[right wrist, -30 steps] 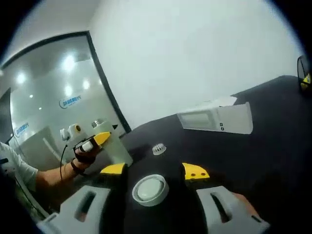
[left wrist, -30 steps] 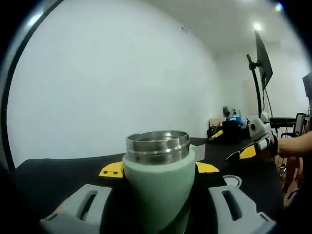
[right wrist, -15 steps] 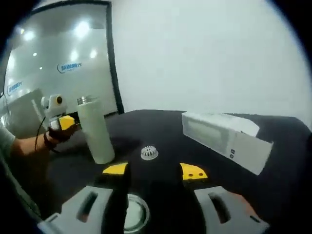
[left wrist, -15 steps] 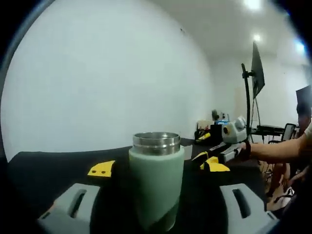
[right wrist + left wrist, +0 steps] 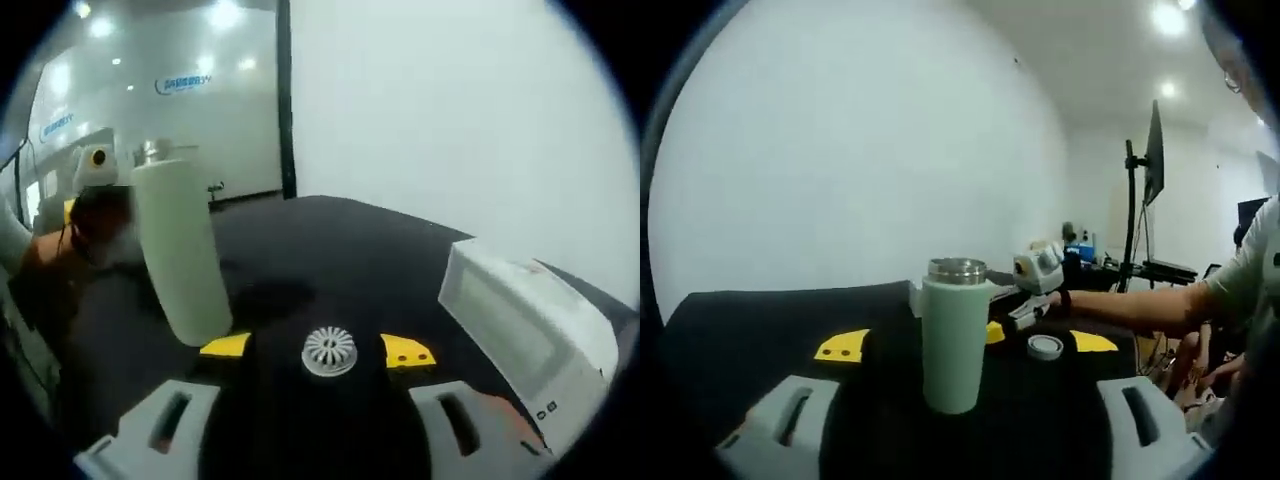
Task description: Assemble the cup parts correctly, then place the assembled cup into the box.
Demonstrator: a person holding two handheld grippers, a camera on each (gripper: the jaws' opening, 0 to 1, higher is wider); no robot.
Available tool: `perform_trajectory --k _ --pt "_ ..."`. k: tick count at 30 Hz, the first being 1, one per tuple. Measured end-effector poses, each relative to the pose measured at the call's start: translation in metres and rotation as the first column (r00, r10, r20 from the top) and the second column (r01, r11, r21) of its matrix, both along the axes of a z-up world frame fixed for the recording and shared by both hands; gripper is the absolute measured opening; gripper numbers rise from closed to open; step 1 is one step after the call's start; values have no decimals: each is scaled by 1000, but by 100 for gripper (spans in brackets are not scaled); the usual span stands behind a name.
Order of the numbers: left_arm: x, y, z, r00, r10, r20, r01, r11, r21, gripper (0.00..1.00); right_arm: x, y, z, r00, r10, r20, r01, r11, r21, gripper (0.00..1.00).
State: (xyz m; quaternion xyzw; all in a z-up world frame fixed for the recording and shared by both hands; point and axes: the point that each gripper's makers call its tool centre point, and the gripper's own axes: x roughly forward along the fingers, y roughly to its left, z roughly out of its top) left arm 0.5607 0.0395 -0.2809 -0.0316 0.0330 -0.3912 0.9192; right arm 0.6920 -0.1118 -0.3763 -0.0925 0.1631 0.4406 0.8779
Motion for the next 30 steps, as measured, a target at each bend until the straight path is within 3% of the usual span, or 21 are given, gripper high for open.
perform_trajectory --k 10,21,24,27,30 --pt "1 7 0 1000 13 -1 -13 1000 -18 70 14 3 -16 1000 1 -28 -2 999 -33 32" --pt "1 10 3 999 37 6 -37 999 -14 64 16 7 -23 1000 -12 -1 11 997 -70 22" --pt "-2 10 5 999 34 8 -34 999 -22 64 16 5 -20 999 -28 -45 27 999 -32 22" --pt "-6 8 10 999 31 17 -31 999 -25 63 11 0 -4 991 -57 -125 69 993 95 22" --pt "-11 4 22 999 22 44 -21 999 -28 63 9 -11 16 976 -78 -201 122 969 215 22"
